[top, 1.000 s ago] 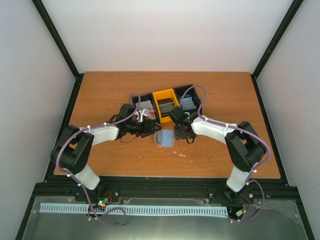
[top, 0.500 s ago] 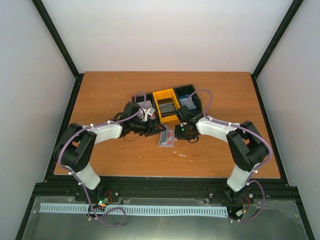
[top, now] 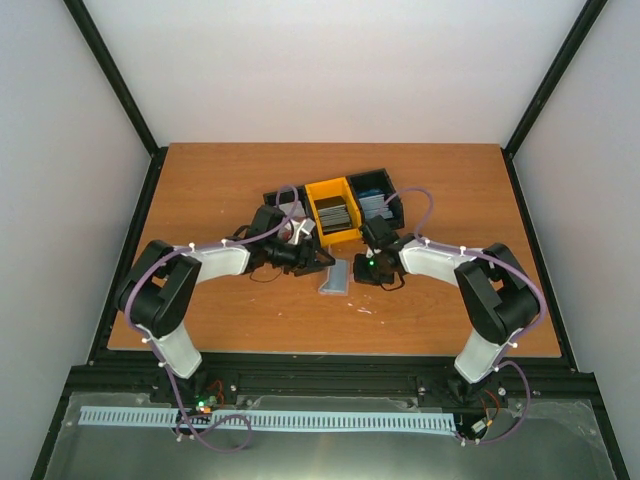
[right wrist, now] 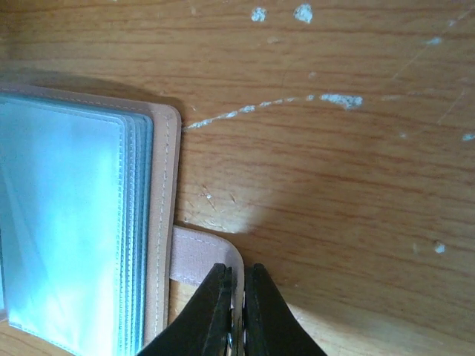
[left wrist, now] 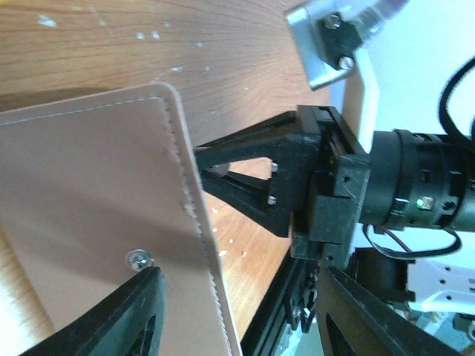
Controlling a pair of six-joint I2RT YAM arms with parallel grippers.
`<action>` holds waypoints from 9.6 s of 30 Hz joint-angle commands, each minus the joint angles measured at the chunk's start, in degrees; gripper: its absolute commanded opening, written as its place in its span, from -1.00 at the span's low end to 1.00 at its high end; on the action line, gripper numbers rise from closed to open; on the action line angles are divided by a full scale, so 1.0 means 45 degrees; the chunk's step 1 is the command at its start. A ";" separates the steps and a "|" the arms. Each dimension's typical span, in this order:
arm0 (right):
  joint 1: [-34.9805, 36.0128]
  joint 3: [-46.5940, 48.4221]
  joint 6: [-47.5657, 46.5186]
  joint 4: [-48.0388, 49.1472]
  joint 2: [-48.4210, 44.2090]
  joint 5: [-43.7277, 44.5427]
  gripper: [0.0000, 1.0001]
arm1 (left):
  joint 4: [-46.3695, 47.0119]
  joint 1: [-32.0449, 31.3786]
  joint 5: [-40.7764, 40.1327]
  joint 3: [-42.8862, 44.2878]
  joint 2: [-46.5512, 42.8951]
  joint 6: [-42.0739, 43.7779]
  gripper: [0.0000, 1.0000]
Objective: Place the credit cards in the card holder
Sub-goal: Close the card holder at the center of the board.
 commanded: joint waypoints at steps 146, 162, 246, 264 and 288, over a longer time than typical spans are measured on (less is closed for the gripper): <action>0.4366 0.7062 0.3333 -0.7205 0.3693 0.7305 -0.37 | -0.0774 -0.0503 -0.4625 -0.1701 0.0197 -0.1143 -0.22; 0.4499 0.6955 0.3691 -0.7362 0.4268 0.8048 -0.59 | -0.0076 -0.0159 -0.3931 -0.2367 0.0162 -0.1386 -0.25; 0.1140 0.1567 -0.0305 0.0612 0.0728 0.0732 -0.75 | -0.0114 -0.0120 -0.3553 -0.1522 0.1691 -0.0657 -0.27; 0.1160 0.1032 0.0161 0.1392 0.0027 0.0365 -0.94 | -0.0057 -0.0116 -0.3513 -0.1528 0.1724 -0.0645 -0.27; 0.1329 0.1051 -0.0014 0.1046 0.0279 0.0118 -0.94 | 0.0000 -0.0134 -0.3396 -0.1432 0.2017 -0.0607 -0.37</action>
